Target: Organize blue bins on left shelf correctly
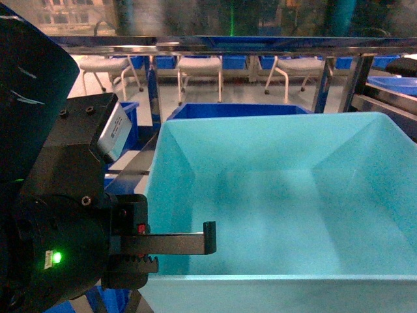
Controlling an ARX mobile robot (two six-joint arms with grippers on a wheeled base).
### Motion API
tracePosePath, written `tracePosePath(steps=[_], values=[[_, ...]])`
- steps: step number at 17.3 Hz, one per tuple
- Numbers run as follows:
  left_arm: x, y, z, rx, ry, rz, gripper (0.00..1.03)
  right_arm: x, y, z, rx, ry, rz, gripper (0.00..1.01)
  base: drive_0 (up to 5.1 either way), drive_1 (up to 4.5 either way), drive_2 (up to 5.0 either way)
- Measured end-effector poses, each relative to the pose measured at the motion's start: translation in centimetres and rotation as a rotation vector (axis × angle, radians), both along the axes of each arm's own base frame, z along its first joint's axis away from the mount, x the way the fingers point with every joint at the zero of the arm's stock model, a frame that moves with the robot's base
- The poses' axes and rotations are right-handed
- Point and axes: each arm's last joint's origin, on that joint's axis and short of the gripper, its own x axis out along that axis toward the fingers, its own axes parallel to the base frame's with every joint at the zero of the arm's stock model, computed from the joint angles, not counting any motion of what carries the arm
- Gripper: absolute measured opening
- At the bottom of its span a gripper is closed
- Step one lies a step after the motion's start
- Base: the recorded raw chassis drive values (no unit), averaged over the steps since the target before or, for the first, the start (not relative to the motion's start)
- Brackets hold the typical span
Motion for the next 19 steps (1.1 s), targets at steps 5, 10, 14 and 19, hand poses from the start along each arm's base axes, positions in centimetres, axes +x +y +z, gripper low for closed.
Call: tracePosePath(steps=[5,10,14,19], values=[[2.2,0.2,-4.0,0.0,0.129,-0.014,0.02,1.3,0.3,-3.9,-0.013,0.133,-0.005,0.02,0.0,0.0,0.0],[5.2,0.4,-5.3,0.014,0.174,-0.006,0.02,4.1,1.0,-4.9,-0.032,0.152,0.013,0.02,0.0,0.0,0.0],[7.3,0.3,-5.5,0.04,0.167,0.006,0.02,6.3,1.3,-5.8,-0.017,0.185,0.006,0.02,0.0,0.0,0.0],[8.4,0.4,-5.6,0.06,0.158,0.02,0.02,7.9,1.4,-6.3,-0.007,0.198,0.012,0.02,0.0,0.0,0.0]])
